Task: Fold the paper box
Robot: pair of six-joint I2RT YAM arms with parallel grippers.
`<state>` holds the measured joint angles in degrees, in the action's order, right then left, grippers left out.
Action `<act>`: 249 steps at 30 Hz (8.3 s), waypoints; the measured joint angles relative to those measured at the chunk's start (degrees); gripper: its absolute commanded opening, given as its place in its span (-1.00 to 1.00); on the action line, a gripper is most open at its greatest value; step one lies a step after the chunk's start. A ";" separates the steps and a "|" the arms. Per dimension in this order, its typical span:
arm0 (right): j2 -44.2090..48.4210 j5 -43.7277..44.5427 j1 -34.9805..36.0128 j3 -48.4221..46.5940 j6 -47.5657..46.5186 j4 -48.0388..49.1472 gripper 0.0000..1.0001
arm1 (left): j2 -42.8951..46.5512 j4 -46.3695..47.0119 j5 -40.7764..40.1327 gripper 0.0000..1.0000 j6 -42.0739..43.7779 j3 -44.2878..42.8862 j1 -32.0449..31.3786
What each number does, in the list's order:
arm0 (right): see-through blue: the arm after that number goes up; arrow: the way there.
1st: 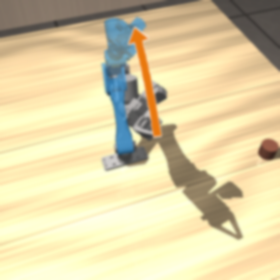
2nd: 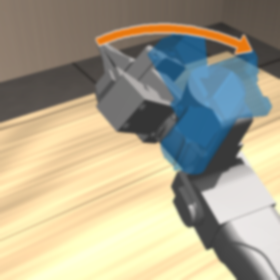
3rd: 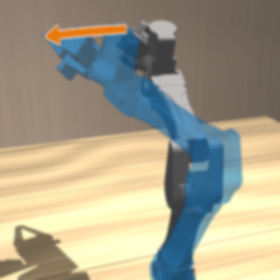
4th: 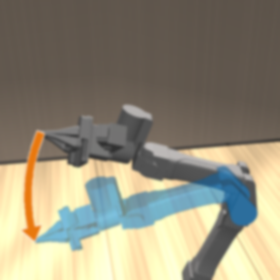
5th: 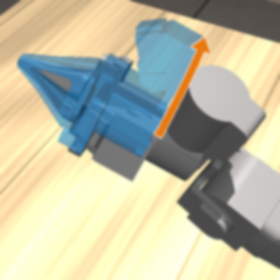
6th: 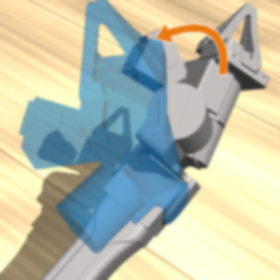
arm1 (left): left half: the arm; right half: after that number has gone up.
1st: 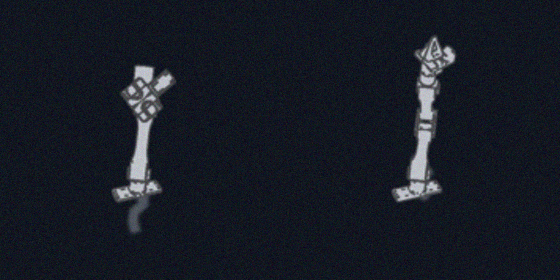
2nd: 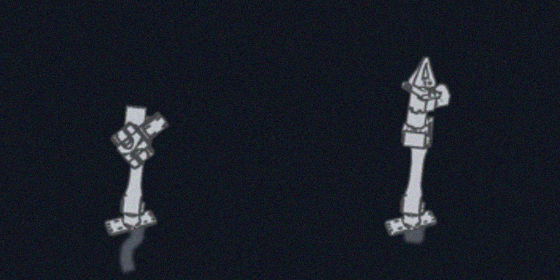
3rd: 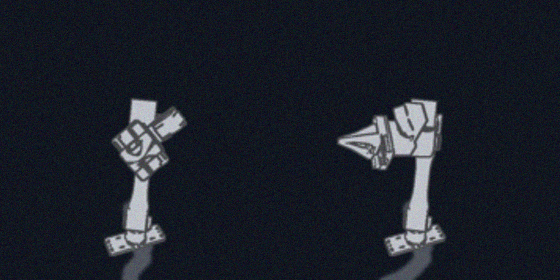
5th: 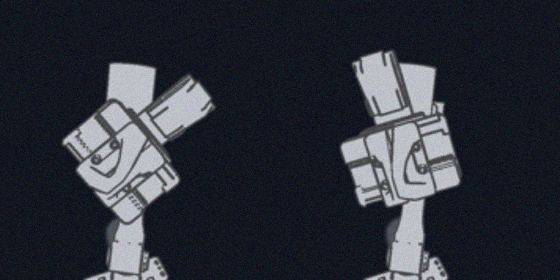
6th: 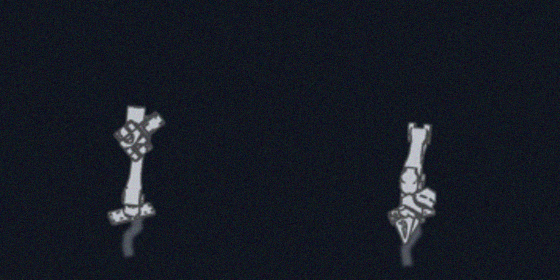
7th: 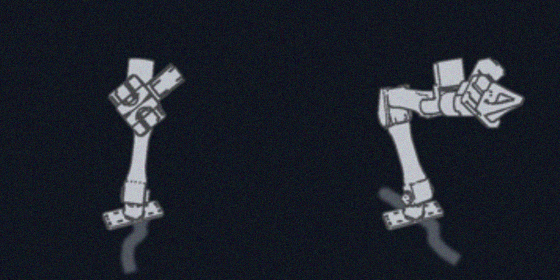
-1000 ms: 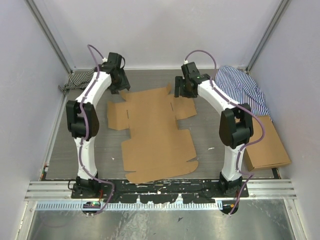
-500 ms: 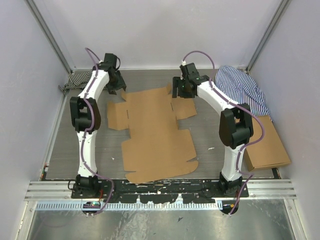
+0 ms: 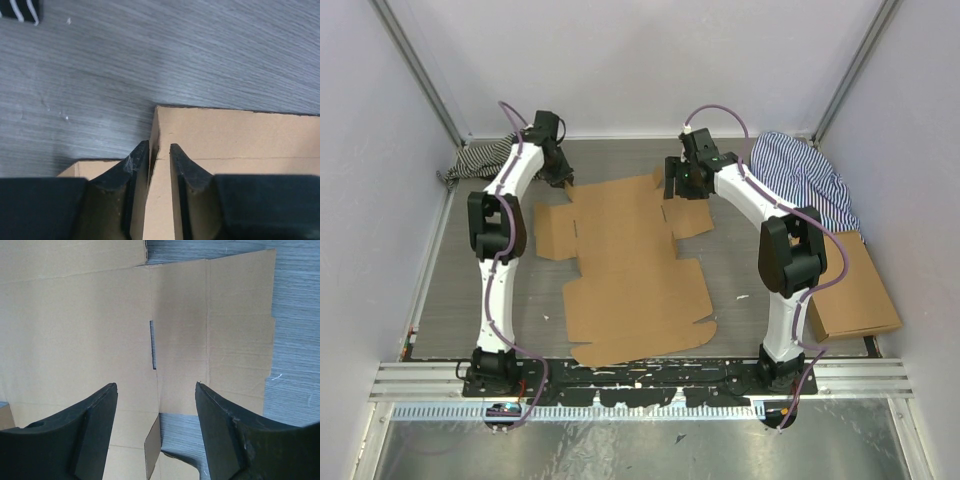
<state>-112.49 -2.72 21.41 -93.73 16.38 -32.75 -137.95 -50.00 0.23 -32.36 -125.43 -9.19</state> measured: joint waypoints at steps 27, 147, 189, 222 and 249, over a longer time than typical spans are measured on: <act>8.46 1.90 0.00 -3.17 -1.36 -4.48 0.46 | 25.97 4.24 -1.46 -1.00 16.17 11.82 -6.86; 32.09 19.52 20.90 32.20 -16.17 35.67 -0.98 | 63.28 7.21 0.74 0.46 15.28 44.19 -22.91; 22.16 2.56 -10.56 18.05 -4.20 20.09 -0.32 | 47.32 1.29 -44.02 -1.00 37.11 42.60 -49.18; -10.88 -56.46 -12.39 4.48 -4.20 37.44 -0.36 | 49.27 22.40 -55.78 -1.00 57.70 56.74 -55.63; 3.78 -57.86 -11.76 22.16 -19.63 26.58 0.21 | 45.77 18.32 -59.25 -1.00 54.55 54.03 -56.11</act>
<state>-108.71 -60.58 9.65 -71.57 -3.25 -6.17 -92.18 -31.68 -59.02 22.20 -71.40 -65.30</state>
